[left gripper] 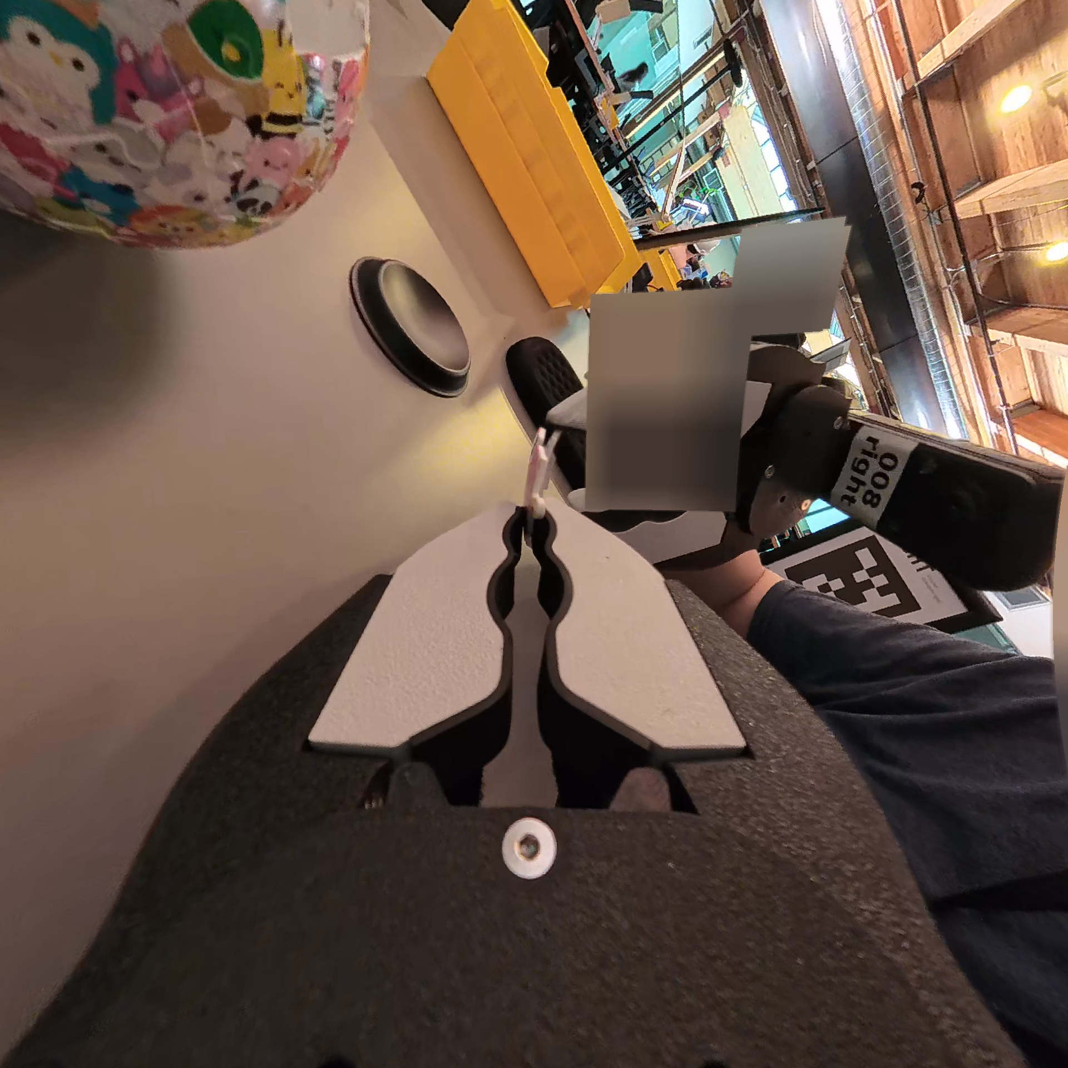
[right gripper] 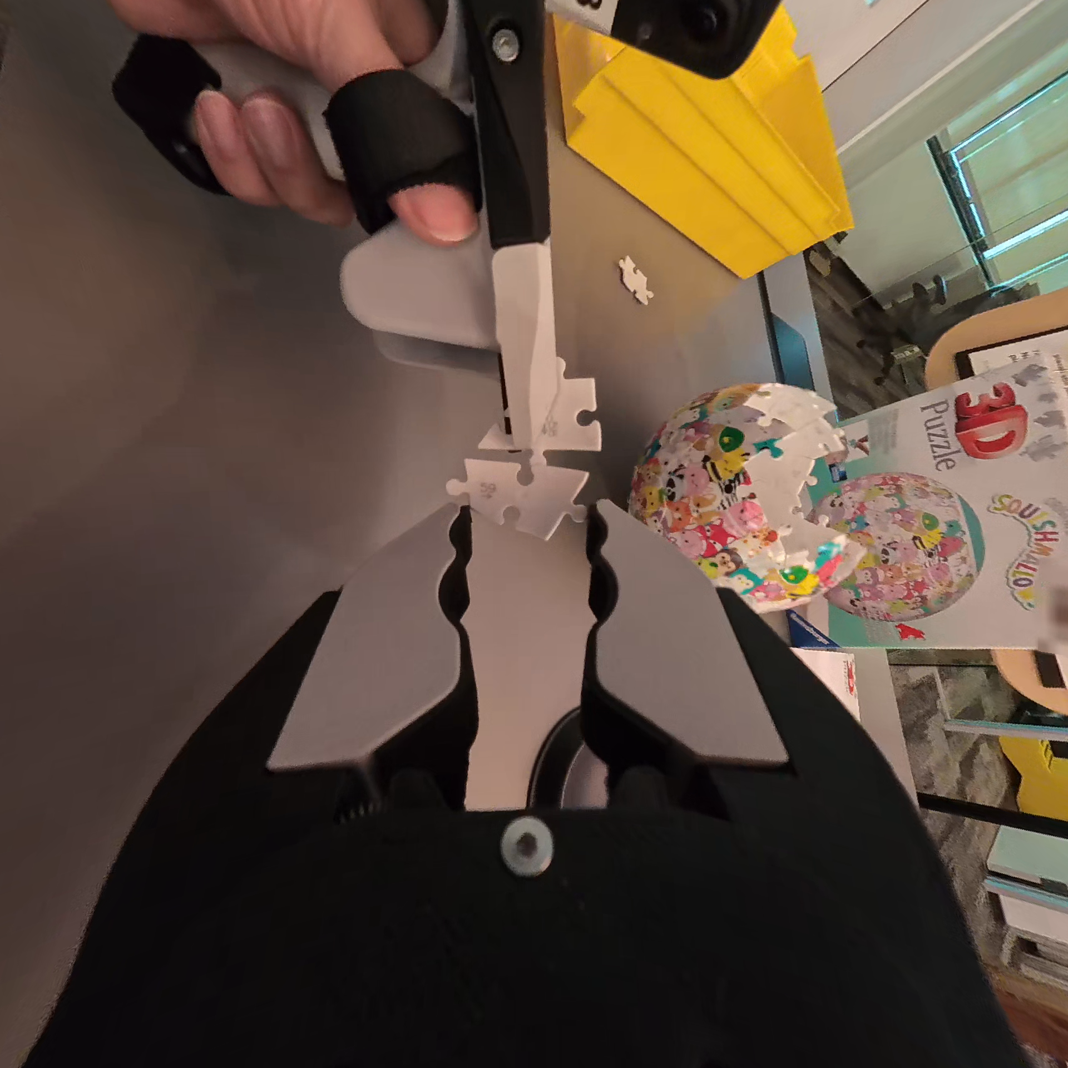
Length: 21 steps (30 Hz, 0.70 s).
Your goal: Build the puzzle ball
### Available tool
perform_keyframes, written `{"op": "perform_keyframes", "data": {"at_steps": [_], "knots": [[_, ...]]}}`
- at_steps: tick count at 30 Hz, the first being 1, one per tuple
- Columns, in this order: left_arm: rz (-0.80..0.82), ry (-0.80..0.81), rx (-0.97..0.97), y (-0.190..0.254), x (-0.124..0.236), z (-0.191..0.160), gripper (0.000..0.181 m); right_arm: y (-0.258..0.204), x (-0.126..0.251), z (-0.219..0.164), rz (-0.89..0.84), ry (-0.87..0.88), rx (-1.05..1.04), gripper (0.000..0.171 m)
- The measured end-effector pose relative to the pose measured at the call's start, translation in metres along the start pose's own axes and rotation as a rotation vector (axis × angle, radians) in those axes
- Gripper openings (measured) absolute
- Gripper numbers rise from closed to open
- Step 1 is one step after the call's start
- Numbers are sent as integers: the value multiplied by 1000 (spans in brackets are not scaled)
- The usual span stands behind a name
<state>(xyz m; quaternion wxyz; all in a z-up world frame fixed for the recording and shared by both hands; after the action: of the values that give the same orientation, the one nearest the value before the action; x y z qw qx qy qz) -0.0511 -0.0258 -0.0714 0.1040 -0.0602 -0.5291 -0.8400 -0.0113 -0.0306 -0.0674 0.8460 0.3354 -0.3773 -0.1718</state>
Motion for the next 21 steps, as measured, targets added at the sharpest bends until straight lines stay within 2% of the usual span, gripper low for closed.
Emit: {"op": "perform_keyframes", "data": {"at_steps": [10,15,21], "knots": [[23,-23,-2,-9,2,-5,2,-7,-11,-2,45,-32,-6,39],[143,-88,20,-31,4,-15,2,-19,-22,-12,118,-98,-40,39],[245,-223,154,-52,2,-31,2,-39,-41,-16,247,-97,-169,39]]}}
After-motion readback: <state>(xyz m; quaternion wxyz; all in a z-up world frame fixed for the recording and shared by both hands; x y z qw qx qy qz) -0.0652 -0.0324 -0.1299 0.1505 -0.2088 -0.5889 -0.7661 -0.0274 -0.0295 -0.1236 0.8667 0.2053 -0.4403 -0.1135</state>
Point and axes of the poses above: each gripper's, where its closed fingertips meet, x back along the fingers, z out of its top, y = z × x across the jaws, the point moved 2 cm from there along x, back along the fingers, and after that the axes turned 9 degrees about x, right-handed, at the moved point
